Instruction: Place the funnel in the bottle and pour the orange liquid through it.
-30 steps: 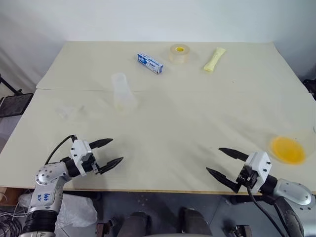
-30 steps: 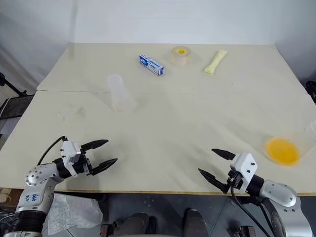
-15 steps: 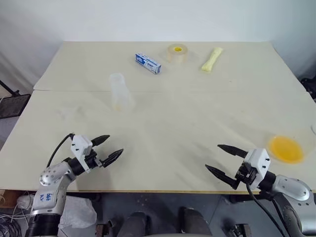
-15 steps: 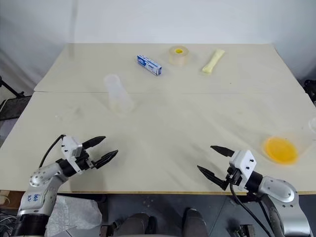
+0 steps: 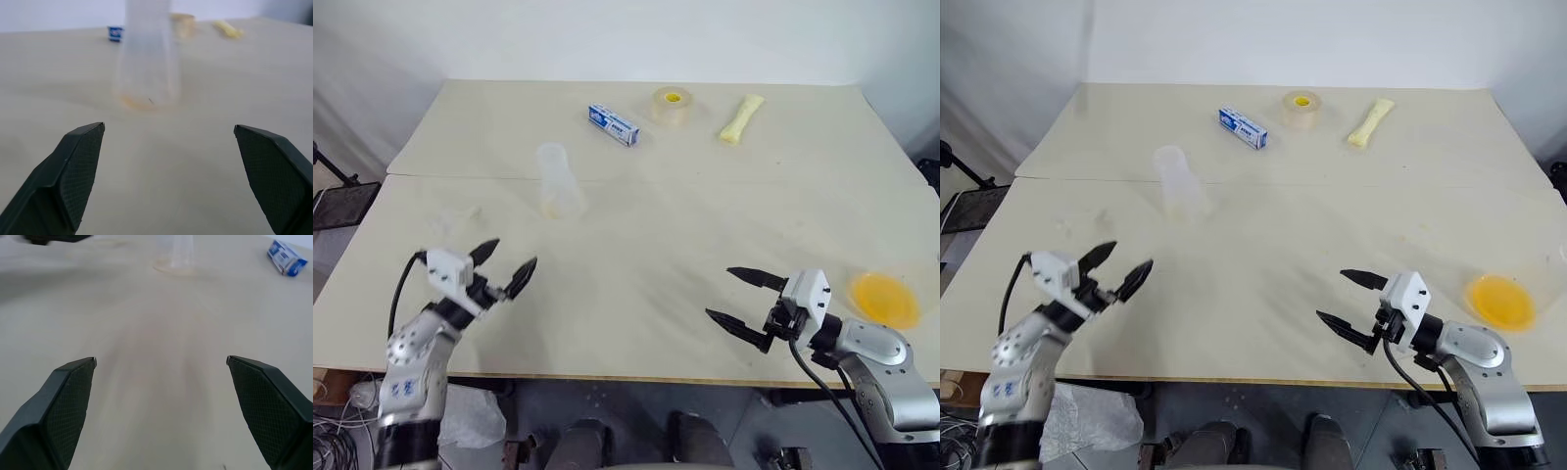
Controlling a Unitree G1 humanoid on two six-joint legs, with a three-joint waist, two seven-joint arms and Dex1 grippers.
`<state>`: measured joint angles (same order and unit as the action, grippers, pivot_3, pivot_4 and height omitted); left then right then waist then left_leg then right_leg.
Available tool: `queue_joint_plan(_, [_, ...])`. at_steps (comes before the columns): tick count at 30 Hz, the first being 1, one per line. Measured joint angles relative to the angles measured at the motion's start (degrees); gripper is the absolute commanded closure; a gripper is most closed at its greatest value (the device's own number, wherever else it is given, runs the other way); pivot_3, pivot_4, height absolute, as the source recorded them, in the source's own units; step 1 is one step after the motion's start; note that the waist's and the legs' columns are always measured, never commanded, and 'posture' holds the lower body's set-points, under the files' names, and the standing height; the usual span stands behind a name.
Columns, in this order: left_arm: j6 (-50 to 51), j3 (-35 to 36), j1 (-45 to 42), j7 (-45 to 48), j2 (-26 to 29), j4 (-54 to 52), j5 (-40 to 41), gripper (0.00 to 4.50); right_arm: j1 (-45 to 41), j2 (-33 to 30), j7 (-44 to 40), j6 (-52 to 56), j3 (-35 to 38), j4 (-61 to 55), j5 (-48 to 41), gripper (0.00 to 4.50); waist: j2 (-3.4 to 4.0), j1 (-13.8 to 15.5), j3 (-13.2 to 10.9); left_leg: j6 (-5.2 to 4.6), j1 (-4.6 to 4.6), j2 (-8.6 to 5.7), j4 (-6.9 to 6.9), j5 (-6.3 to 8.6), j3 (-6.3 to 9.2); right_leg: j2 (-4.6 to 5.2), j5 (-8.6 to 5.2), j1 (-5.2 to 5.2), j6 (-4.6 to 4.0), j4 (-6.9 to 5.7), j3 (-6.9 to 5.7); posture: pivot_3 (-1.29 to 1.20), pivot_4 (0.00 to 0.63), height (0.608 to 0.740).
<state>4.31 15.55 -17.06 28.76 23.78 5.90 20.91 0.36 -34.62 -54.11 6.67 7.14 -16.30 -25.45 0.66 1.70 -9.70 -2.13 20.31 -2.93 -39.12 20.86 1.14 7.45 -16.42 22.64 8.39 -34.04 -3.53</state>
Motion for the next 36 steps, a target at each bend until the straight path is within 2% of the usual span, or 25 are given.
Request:
queue_joint_plan(9, [-0.2, -4.5, -15.4, 1.1, -0.6, 14.6, -3.2, 0.00, 0.5, 0.8, 2.8, 1.2, 0.1, -3.7, -0.5, 0.03, -0.21, -0.3, -0.1, 0.00, 0.04, -0.05, 0.00, 0.02, -0.01, -0.01, 0.03, 0.07, 0.05, -0.02, -0.31, 0.00, 0.150, 0.740])
queue_joint_plan(29, [-17.1, -6.4, -38.1, 5.6, -1.2, 49.1, -10.2, 0.00, 3.6, 2.1, 8.1, 2.3, -0.1, -8.6, -0.4, 0.03, -0.53, -0.2, -0.3, -0.07, 0.05, -0.14, -0.08, -0.02, -0.09, 0.04, 0.08, 0.02, 0.15, -0.06, -0.41, 0.00, 0.150, 0.740])
queue_joint_plan(32, [-18.0, -6.4, -39.7, 5.2, -1.2, 52.0, -10.7, 0.58, 3.8, 2.1, 8.3, 2.2, -0.1, -8.7, -0.4, 0.00, -0.55, -0.2, -0.3, -0.07, 0.05, -0.15, -0.08, -0.02, -0.10, 0.05, 0.09, 0.03, 0.17, -0.06, -0.43, 0.00, 0.150, 0.740])
queue_joint_plan(36, [-18.6, -6.4, -40.6, 5.2, -1.3, 54.0, -10.9, 1.81, 4.2, 2.1, 8.6, 2.1, -0.1, -8.7, -0.3, 0.00, -0.58, -0.3, -0.4, -0.08, 0.05, -0.14, -0.08, -0.03, -0.10, 0.05, 0.09, 0.04, 0.17, -0.08, -0.44, 0.00, 0.150, 0.740])
